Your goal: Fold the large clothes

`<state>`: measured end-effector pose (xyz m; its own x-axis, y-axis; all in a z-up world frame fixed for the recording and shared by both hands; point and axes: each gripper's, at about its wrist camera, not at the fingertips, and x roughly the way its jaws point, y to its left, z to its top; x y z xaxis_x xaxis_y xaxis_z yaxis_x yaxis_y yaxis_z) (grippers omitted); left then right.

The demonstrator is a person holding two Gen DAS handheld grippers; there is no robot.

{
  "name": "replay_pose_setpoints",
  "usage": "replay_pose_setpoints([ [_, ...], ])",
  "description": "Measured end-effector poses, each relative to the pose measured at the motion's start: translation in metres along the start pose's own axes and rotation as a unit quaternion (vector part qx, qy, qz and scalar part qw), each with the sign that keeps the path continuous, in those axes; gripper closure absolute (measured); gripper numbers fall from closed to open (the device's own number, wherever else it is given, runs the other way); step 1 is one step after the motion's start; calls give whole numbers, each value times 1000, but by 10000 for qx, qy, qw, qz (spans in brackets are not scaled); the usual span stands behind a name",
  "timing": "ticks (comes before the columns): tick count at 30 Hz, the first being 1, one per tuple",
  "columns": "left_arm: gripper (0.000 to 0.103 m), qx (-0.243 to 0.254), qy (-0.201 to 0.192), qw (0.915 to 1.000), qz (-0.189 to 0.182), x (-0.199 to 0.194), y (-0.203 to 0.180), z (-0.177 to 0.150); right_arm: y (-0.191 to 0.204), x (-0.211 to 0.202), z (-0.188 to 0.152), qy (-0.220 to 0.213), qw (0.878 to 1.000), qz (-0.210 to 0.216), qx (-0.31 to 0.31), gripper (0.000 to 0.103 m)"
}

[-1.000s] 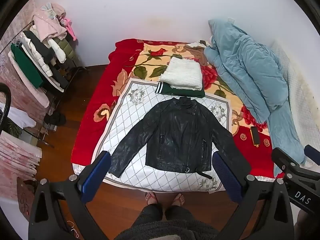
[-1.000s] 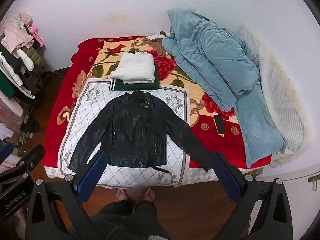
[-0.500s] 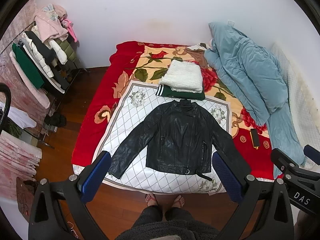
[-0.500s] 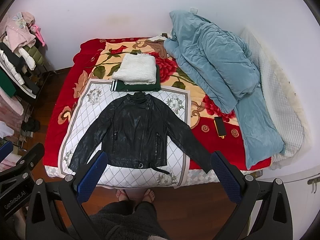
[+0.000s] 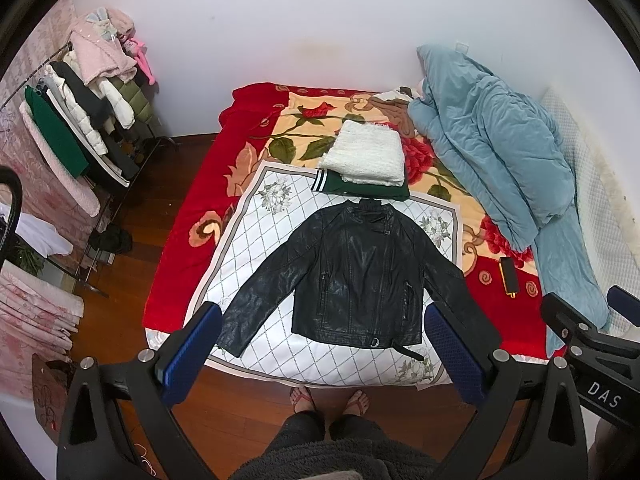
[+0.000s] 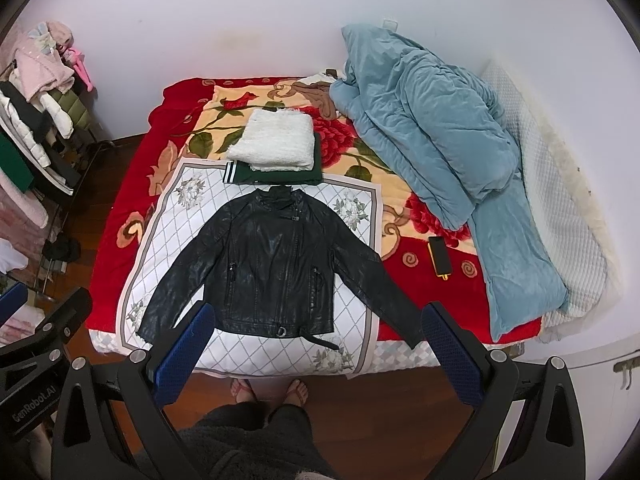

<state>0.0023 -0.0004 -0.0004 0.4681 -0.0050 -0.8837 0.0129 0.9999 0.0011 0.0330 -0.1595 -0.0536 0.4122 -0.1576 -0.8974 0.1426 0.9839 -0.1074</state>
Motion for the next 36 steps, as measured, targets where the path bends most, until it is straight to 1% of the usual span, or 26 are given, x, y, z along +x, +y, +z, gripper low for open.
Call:
replay_pose_setpoints([
  [27,0,-15,-52,10000,-8,-2,1,-2,4,-5,5,-60,10000,-14,-13,0],
  [31,0,-12,-64,10000,-8,-3,1,-1,5,-7,9,-70,10000,-16,-7,0],
  [33,0,-15,-65,10000,-12,-11,1,6,5,-8,11,-75,10000,-20,-7,0],
  [36,0,-13,-69,10000,-13,-10,1,4,2,-16,20,-87,10000,-23,4,0],
])
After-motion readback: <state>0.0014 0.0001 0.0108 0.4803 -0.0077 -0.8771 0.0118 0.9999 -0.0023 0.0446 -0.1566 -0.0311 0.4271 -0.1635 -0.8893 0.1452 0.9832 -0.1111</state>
